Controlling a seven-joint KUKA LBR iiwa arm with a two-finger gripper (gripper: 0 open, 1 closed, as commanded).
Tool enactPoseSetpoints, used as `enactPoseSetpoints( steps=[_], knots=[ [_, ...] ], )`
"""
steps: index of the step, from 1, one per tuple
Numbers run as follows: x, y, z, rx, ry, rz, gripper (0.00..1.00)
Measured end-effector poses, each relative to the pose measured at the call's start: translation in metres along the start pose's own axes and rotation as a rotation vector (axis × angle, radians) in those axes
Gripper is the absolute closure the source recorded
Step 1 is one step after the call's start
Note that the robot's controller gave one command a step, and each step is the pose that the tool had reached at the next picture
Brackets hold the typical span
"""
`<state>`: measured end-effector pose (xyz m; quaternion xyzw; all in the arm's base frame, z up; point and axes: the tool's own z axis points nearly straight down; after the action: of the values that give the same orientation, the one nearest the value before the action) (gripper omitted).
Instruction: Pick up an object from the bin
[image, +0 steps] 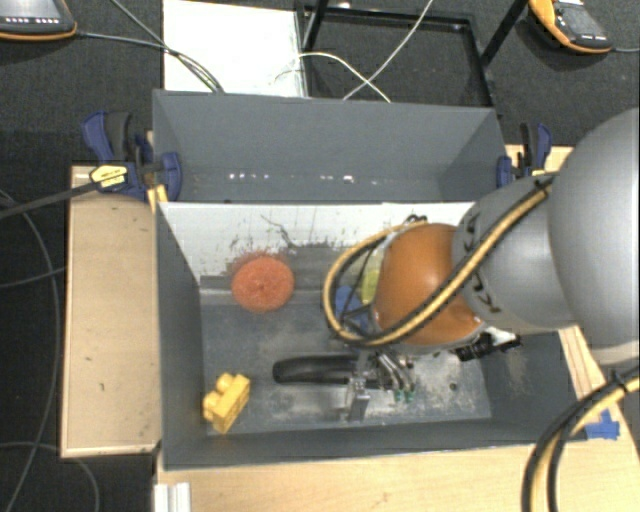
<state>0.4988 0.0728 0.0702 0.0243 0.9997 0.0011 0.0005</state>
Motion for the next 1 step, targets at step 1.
enactPoseSetpoints(
  steps=[1],
  knots=[
    [-0.0064,0.0034,0.0017,0.002,0.006,-0.122,1.0]
  ],
)
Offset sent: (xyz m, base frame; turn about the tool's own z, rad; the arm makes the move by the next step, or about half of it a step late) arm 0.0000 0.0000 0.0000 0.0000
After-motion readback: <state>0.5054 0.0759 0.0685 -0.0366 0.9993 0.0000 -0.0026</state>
